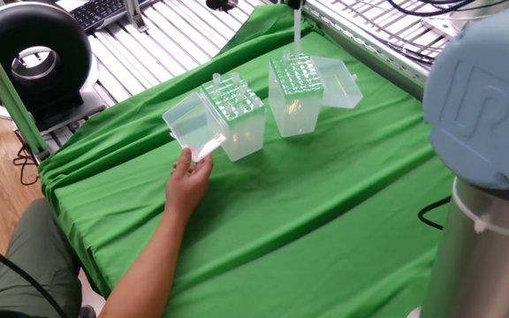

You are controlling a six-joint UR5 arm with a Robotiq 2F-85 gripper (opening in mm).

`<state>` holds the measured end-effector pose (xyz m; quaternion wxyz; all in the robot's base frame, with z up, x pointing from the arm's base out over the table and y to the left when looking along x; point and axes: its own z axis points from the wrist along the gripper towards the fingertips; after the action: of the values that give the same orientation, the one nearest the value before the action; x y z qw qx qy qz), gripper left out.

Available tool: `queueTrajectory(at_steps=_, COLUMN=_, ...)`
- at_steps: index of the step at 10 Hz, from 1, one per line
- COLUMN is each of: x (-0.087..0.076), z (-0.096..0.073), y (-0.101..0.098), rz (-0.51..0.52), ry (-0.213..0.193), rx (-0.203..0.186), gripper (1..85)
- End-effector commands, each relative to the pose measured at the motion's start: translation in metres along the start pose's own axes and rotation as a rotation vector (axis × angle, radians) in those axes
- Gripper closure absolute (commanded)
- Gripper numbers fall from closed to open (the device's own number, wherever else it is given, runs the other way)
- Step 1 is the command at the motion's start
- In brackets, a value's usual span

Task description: Insert a large pipette tip into the holder for large pipette tips

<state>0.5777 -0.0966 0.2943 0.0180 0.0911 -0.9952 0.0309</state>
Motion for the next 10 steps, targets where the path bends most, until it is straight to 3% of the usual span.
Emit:
queueTrajectory(at_steps=1, x=0.004, z=-0.001, y=-0.020, rz=-0.077, ry=0.015, rx=0.092, gripper=84.7)
queueTrajectory(at_steps=3, x=0.009, z=-0.003, y=-0.035, rz=-0.157, ry=0.040, rx=0.146, gripper=84.7)
queueTrajectory(at_steps=4, x=0.008, z=-0.003, y=-0.036, rz=-0.190, ry=0.040, rx=0.152, gripper=84.7)
queueTrajectory(at_steps=7, x=0.001, z=-0.002, y=-0.026, rz=-0.290, ry=0.017, rx=0.114, gripper=84.7)
queueTrajectory(at_steps=9, x=0.001, z=-0.001, y=-0.015, rz=-0.245, ry=0.007, rx=0.073, gripper=84.7)
queueTrajectory(at_steps=10, x=-0.013, z=-0.010, y=0.015, rz=-0.194, ry=0.005, rx=0.063, gripper=84.7)
